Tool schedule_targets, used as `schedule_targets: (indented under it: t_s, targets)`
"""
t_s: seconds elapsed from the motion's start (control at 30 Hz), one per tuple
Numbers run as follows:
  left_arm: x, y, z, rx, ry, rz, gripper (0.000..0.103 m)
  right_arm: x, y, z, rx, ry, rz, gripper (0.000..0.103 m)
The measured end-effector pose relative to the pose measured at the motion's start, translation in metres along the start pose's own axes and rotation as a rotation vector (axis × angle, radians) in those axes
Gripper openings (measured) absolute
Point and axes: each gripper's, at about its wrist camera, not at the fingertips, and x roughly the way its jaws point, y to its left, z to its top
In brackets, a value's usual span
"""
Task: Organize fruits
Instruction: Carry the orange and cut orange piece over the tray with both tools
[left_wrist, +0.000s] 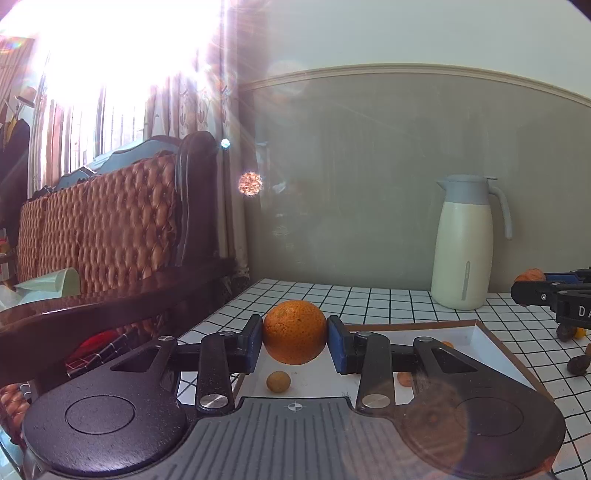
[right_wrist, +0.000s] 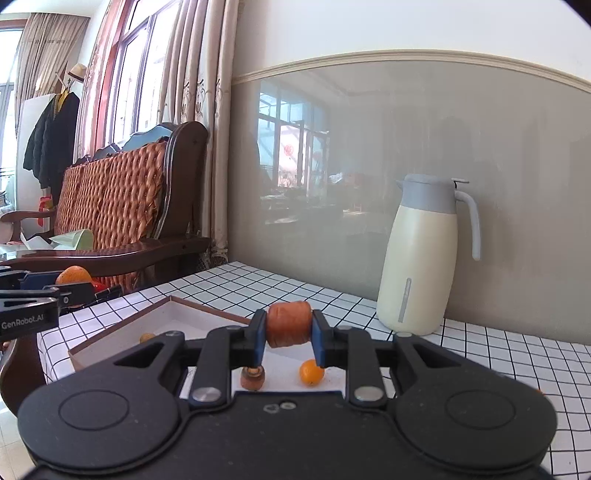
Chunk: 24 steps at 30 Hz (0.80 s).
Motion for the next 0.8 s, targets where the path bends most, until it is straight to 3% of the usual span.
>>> schedule_targets:
  t_s: [0.8]
  targets:
    - [0.081, -0.016, 0.004, -0.019, 0.080, -0.030, 0.038, 0.044, -0.023, -0.005, 0.055, 0.066, -0.031, 0.016]
